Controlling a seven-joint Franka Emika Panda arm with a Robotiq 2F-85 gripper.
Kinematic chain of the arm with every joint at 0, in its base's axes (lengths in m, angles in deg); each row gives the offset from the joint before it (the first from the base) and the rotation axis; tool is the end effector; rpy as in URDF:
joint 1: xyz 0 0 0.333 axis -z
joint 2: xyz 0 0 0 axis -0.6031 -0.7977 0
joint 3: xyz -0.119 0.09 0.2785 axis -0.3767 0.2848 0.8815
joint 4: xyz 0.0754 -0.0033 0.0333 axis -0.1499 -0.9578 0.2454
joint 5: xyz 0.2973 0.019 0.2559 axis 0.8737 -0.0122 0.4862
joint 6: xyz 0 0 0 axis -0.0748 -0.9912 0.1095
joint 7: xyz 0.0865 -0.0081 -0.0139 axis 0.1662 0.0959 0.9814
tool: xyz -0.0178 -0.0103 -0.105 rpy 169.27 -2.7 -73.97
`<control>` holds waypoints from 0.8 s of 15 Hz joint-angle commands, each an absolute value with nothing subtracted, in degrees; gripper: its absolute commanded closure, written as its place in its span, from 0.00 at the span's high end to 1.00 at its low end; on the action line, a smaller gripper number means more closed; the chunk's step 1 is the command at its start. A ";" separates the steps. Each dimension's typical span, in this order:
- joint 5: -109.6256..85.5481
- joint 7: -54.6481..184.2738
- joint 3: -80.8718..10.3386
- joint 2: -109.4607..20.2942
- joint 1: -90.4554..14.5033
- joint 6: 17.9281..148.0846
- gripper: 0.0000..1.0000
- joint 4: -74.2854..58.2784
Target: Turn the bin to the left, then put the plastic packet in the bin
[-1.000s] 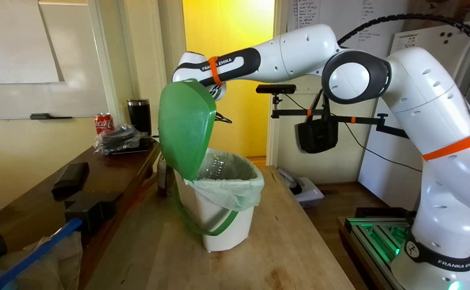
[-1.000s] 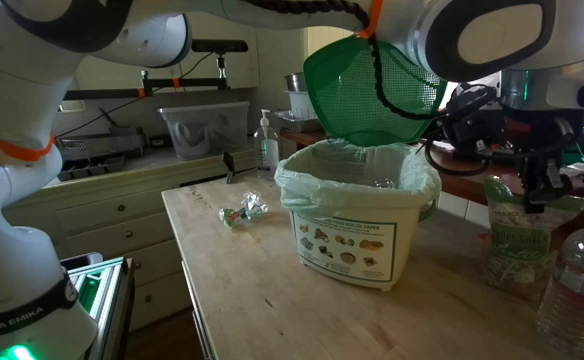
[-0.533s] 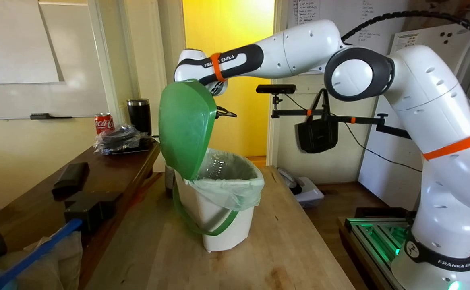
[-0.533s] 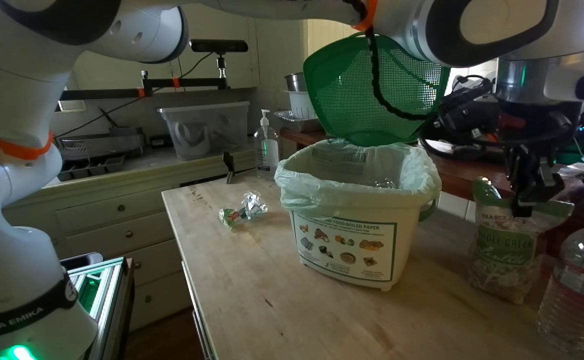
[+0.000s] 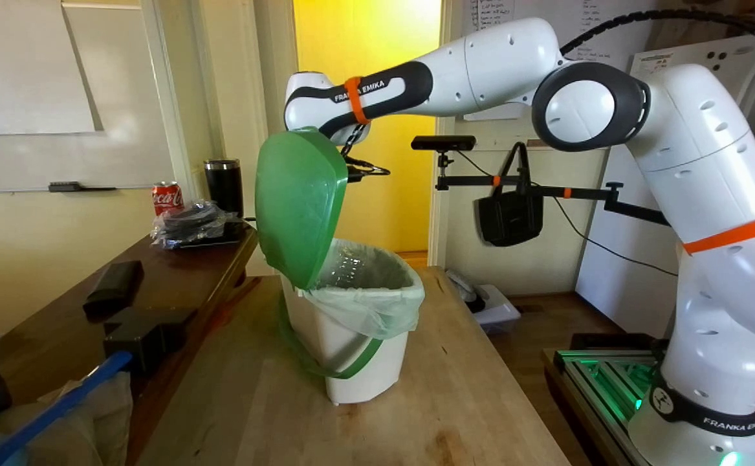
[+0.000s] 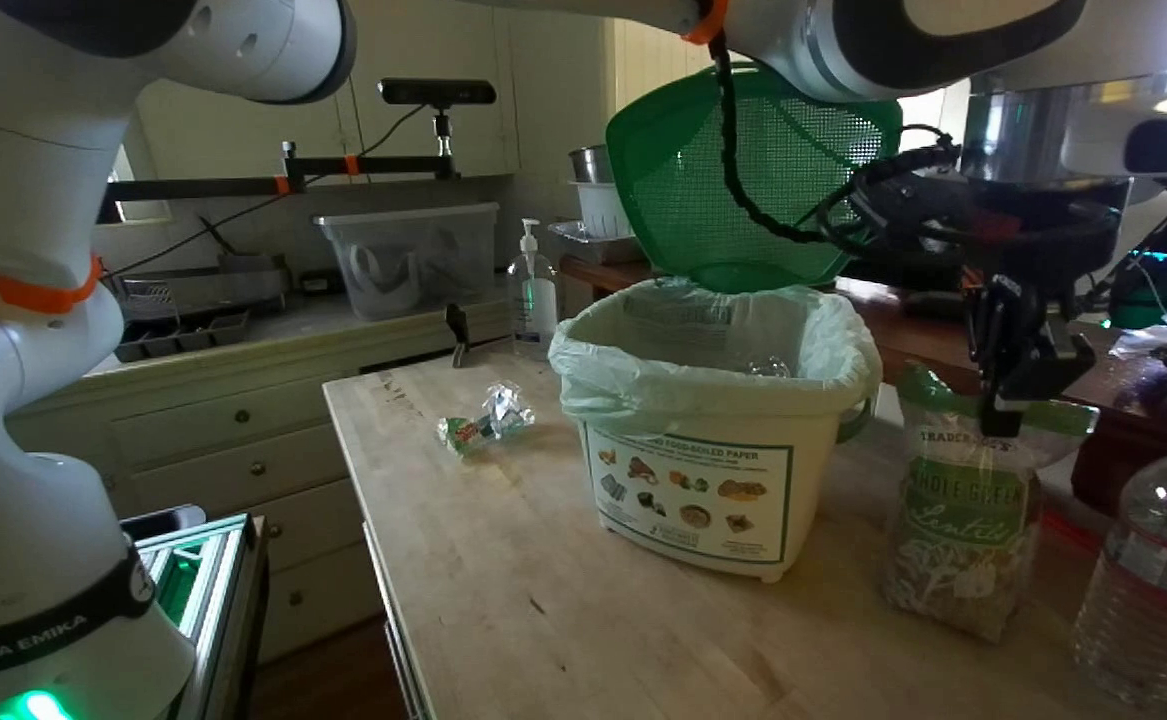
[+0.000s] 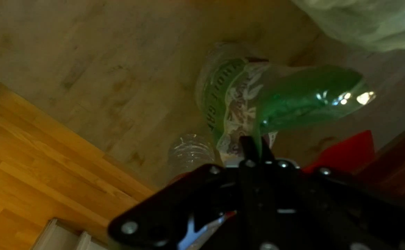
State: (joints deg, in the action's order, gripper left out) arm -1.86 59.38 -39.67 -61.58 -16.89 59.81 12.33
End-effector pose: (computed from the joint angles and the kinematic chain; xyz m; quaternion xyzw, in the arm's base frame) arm 0.6594 -0.3203 0.4334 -0.9403 0.3354 -0.0564 0.0117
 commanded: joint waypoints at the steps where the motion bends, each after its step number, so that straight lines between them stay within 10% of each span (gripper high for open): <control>1: -4.68 61.11 -40.35 -57.49 -17.46 56.47 0.01 7.90; 12: -8.13 63.66 -42.87 -51.99 -18.27 51.43 0.01 3.89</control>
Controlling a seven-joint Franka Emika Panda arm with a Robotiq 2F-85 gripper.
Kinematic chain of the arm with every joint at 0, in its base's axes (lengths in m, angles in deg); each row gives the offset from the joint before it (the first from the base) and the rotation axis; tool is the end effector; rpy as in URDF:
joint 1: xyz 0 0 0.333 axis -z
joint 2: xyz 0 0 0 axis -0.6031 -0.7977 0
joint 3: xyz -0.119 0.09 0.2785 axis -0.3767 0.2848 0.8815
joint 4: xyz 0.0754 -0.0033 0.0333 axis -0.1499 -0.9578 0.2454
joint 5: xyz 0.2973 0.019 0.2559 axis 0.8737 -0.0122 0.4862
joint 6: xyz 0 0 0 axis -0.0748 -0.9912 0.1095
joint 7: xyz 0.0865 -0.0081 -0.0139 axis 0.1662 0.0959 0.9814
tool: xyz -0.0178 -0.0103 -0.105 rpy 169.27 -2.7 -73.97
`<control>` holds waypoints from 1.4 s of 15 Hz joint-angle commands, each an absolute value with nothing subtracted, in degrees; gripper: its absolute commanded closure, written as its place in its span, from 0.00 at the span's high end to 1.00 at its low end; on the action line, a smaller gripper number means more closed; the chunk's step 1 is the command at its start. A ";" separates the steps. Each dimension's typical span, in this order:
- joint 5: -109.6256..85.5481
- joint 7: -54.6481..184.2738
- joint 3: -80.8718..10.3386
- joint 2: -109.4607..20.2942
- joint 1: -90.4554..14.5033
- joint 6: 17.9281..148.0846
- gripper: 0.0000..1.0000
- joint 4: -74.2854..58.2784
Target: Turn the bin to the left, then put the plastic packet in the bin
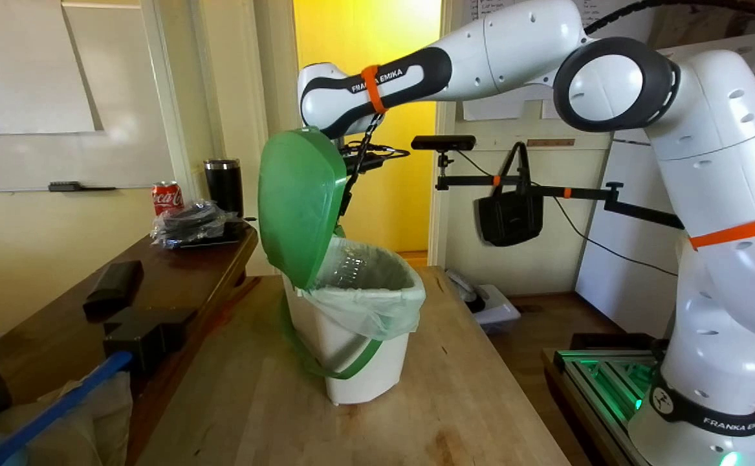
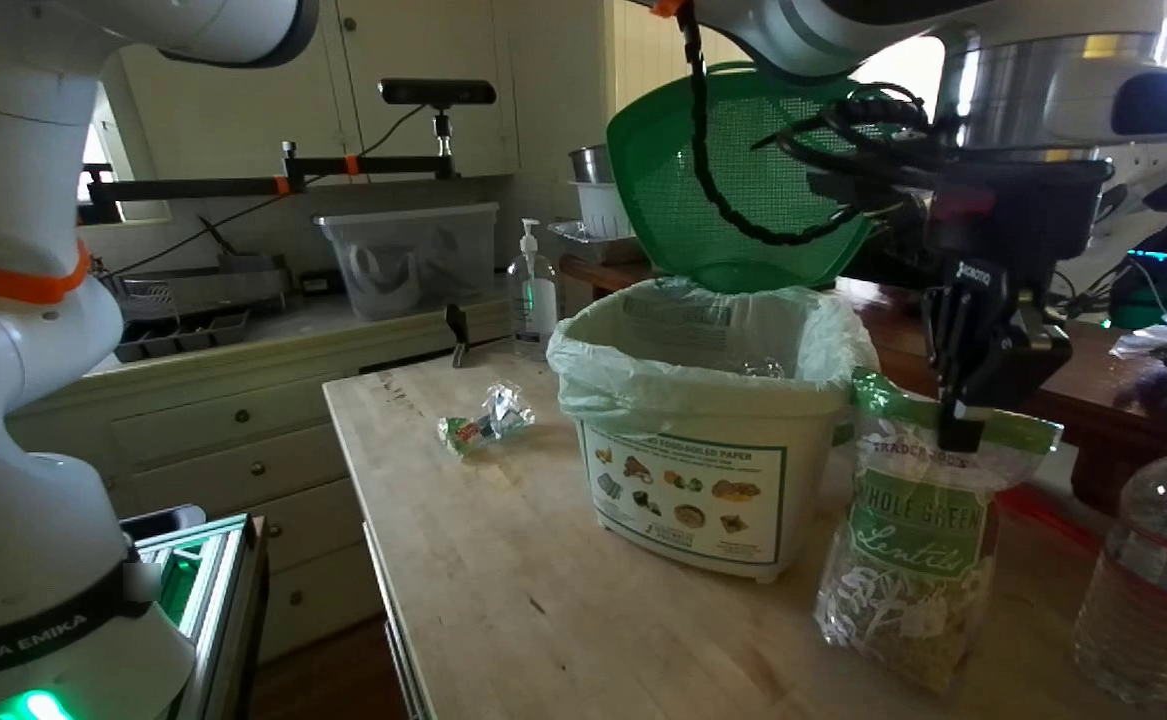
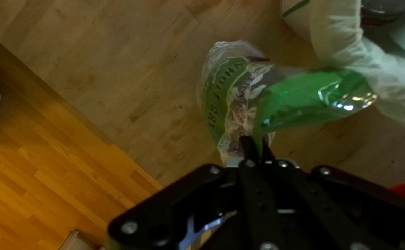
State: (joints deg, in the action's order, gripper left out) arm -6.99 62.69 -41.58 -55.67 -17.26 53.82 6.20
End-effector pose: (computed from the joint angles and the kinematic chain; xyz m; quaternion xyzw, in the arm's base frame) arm 0.6162 -0.3271 0.4466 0.9501 -0.3110 -0.0042 0.0230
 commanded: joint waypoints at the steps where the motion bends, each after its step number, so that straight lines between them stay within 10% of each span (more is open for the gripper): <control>1: -8.40 63.60 -43.14 -51.42 -18.38 51.32 0.01 3.70; 21: -12.67 61.73 -43.46 -32.08 -21.95 51.32 0.01 -2.03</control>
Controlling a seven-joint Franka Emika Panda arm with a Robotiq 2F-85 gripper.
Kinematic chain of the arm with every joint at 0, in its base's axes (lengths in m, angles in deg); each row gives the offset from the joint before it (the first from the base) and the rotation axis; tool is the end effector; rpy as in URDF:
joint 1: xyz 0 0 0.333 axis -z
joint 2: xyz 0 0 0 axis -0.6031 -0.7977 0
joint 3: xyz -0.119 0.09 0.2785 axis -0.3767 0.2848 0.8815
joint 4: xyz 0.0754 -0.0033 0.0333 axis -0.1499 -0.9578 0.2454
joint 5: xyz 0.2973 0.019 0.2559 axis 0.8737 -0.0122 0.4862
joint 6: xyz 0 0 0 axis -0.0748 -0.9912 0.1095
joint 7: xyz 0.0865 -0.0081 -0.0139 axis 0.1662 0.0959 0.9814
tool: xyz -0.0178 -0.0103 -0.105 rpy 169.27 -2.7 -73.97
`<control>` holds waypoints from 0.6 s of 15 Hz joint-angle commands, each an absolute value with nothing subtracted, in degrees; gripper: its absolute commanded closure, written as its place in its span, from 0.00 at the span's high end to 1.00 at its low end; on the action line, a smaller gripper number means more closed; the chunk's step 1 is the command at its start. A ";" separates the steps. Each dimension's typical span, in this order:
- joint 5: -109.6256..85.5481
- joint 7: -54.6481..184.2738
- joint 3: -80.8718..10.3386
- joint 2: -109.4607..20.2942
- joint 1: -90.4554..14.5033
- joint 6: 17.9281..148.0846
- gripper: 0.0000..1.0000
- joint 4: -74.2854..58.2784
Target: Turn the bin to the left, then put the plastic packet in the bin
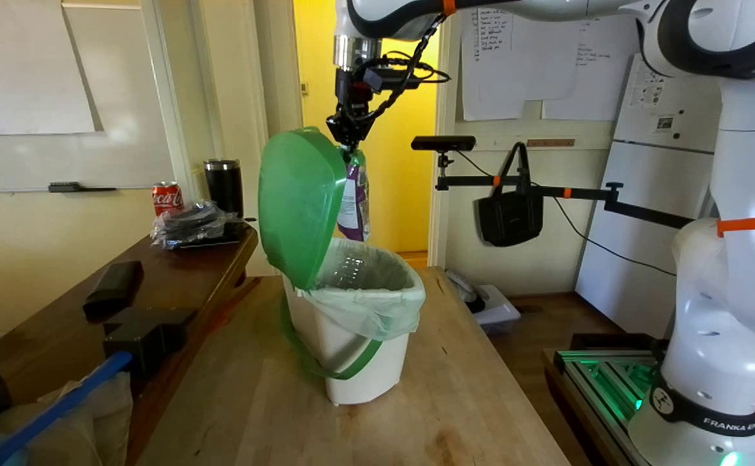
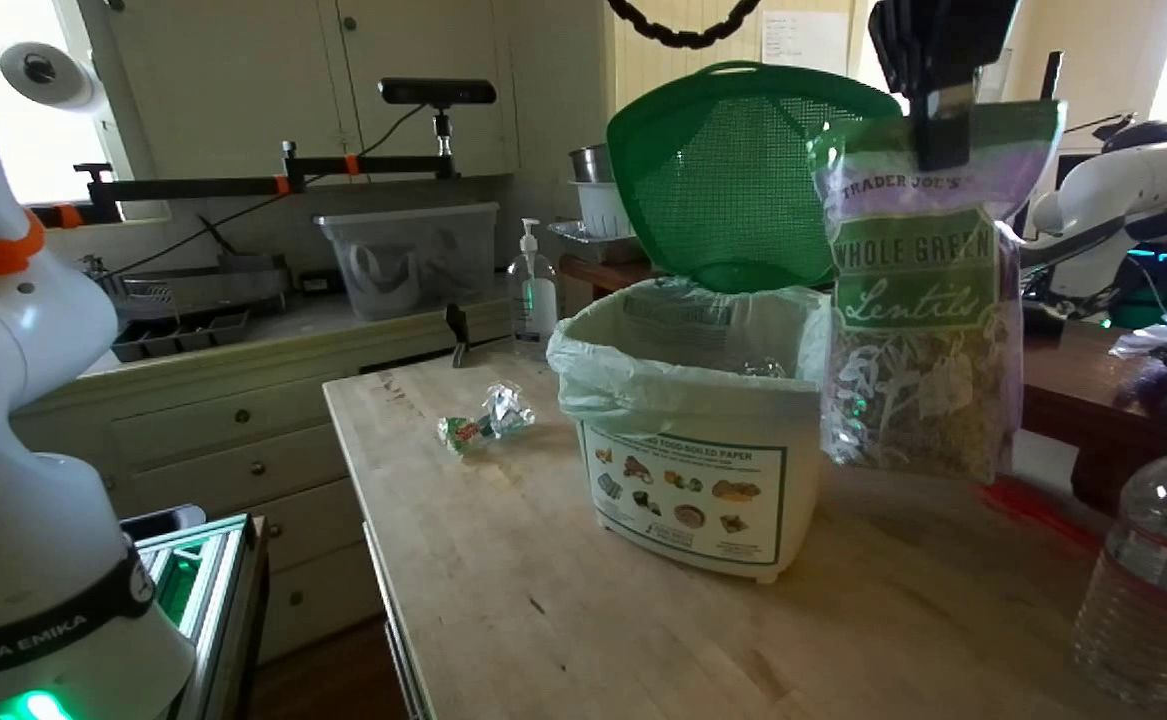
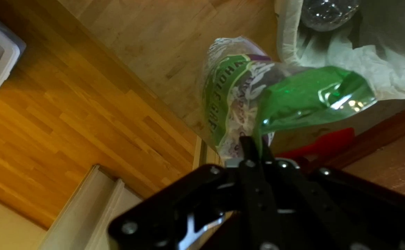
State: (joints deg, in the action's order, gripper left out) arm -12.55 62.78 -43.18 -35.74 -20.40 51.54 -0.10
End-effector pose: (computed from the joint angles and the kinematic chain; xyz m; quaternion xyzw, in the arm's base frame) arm 0.5429 -0.2914 0.6170 0.9497 -0.2947 0.0870 0.0608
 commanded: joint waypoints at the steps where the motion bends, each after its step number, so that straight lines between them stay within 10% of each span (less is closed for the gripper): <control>1: -12.49 61.77 -43.28 -31.31 -22.33 51.53 0.01 -2.35; 9: -11.94 62.13 -41.16 -26.54 -25.99 52.53 0.01 -4.85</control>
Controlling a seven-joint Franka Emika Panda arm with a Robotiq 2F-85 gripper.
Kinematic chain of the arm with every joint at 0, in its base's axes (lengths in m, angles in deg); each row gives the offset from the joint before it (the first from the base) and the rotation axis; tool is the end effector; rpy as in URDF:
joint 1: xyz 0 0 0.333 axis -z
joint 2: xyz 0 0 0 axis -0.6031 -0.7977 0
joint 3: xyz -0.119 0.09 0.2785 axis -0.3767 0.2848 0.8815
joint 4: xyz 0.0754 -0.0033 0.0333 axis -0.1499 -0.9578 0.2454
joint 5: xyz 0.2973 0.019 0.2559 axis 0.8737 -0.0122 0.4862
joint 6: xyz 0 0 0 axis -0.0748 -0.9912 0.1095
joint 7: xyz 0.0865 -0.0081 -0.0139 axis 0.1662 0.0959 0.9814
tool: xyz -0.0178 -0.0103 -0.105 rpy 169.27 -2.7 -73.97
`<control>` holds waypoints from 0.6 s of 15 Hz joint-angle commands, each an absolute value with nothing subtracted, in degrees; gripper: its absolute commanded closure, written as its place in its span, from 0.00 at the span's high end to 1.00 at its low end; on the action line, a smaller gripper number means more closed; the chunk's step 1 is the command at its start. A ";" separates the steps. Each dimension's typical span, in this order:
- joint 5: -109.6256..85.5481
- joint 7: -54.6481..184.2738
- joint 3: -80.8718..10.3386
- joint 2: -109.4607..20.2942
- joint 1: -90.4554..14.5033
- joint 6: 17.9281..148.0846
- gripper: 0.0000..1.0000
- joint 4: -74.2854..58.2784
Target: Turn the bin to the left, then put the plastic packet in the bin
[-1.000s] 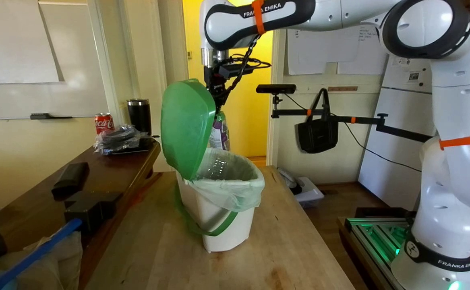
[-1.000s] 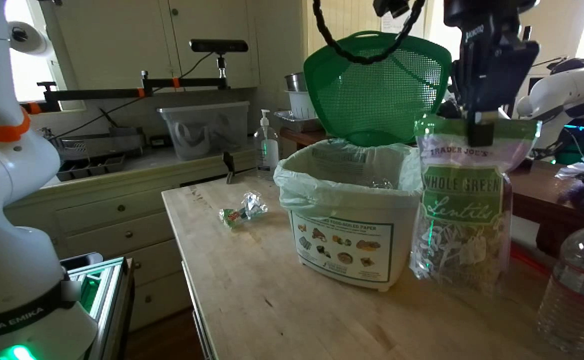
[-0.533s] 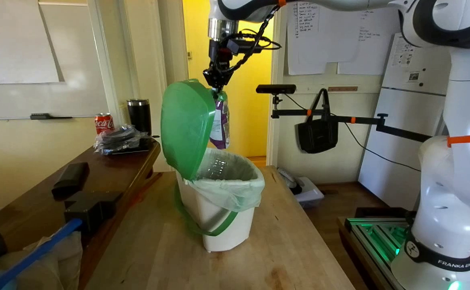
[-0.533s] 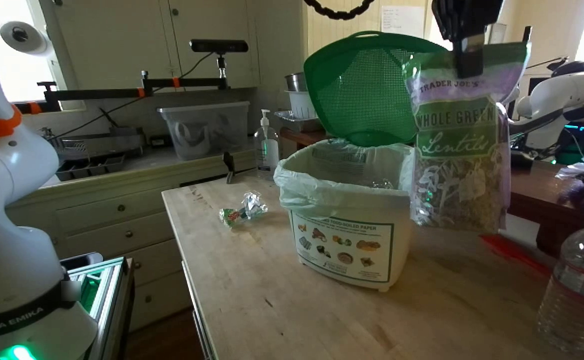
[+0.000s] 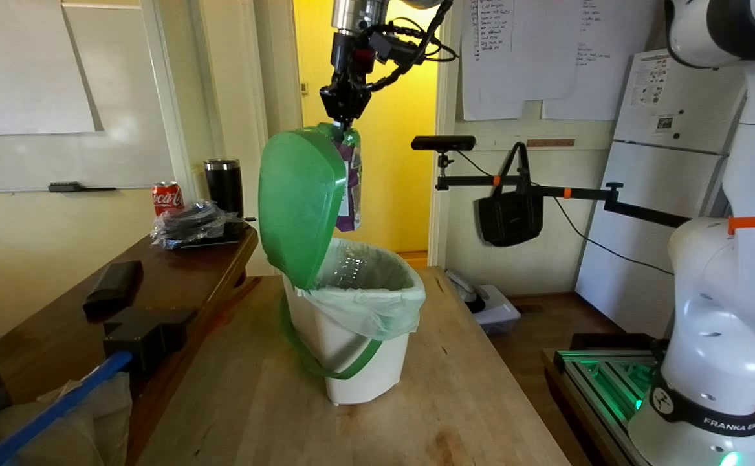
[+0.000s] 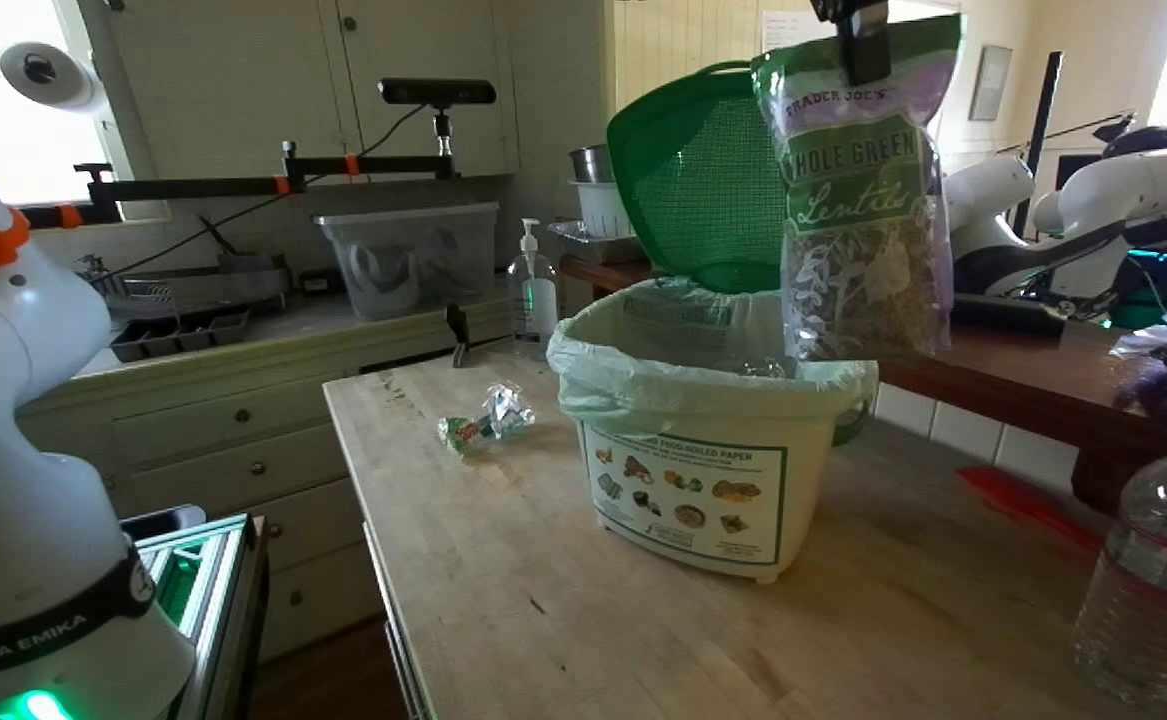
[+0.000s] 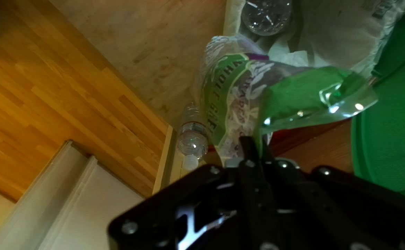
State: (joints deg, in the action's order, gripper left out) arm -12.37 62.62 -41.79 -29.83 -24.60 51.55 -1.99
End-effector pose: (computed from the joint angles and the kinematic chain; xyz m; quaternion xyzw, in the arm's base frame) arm 0.5376 -0.2313 0.6613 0.9585 -0.2514 0.1251 0.0490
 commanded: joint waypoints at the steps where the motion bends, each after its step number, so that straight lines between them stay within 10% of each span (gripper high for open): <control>1: -11.88 62.31 -40.76 -25.92 -26.46 52.76 0.01 -5.64; 9: -7.55 64.09 -38.58 -22.68 -29.21 53.57 0.01 -11.48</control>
